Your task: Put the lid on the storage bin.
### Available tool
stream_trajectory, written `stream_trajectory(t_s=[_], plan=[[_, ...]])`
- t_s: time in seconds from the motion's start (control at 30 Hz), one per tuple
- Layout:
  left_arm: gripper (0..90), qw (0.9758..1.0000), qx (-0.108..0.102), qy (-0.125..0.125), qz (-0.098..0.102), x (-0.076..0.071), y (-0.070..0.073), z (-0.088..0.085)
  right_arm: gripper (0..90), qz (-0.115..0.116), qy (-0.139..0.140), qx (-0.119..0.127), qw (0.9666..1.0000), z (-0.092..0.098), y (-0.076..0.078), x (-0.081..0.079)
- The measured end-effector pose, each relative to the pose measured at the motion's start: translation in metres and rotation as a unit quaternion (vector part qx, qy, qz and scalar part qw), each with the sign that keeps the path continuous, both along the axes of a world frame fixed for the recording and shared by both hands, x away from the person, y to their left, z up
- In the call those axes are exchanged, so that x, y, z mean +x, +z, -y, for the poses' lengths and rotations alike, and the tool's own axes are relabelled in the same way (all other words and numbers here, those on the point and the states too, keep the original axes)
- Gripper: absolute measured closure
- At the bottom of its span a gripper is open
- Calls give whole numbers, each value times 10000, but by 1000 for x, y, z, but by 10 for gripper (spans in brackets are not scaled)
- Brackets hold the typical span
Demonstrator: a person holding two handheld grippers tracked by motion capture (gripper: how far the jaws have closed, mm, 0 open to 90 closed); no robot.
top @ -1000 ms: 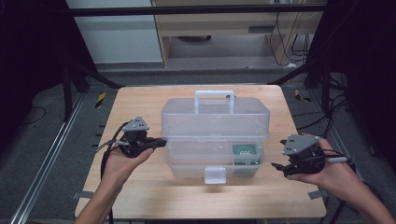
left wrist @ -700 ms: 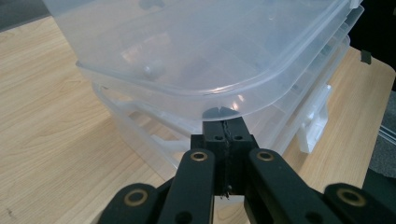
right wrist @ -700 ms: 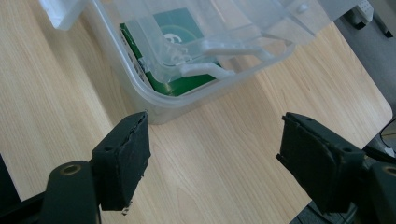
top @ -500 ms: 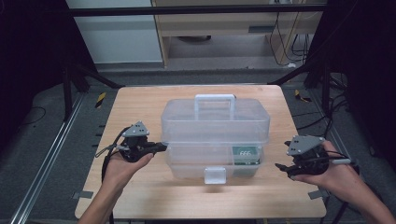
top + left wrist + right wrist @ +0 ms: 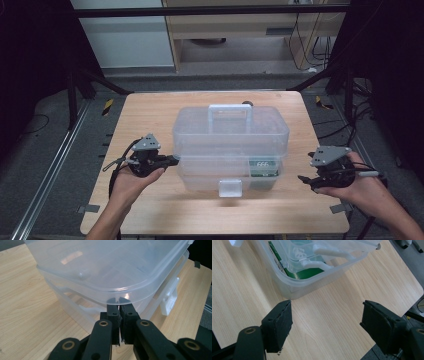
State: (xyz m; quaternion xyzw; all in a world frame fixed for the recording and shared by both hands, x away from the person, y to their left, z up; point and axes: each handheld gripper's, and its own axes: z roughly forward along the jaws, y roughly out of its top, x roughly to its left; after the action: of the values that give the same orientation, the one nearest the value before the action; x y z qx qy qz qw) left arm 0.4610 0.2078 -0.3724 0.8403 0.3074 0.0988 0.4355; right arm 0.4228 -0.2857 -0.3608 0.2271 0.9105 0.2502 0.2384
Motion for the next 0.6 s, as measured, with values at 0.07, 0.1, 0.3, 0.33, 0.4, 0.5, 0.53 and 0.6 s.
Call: stream_trajectory(t_s=[0.07,0.1,0.3,0.33,0.4,0.5,0.53,0.6], plan=[[895,10000,33,24,25,-1,-1,-1,245,-8,-20,0,10000,2,-2,0],[898,10000,27,4,23,-2,-2,-1,245,-13,-37,-18,10000,3,-2,0],[898,10000,35,-9,85,-3,-6,-2,245,-38,-70,19,10000,6,-4,1],[898,10000,12,-25,94,-3,-7,-3,245,-33,-90,26,10000,7,-4,1],[898,10000,-15,-42,60,-4,-8,-4,245,-37,-112,34,9999,9,-5,1],[897,10000,-36,-65,61,-5,-12,-4,245,-56,-135,30,9999,11,-5,1],[897,9999,-49,-65,61,-5,-13,-4,245,-58,-158,33,9999,12,-7,2],[896,9999,-81,-66,52,-6,-16,-4,245,-76,-159,55,9998,13,-7,2]])
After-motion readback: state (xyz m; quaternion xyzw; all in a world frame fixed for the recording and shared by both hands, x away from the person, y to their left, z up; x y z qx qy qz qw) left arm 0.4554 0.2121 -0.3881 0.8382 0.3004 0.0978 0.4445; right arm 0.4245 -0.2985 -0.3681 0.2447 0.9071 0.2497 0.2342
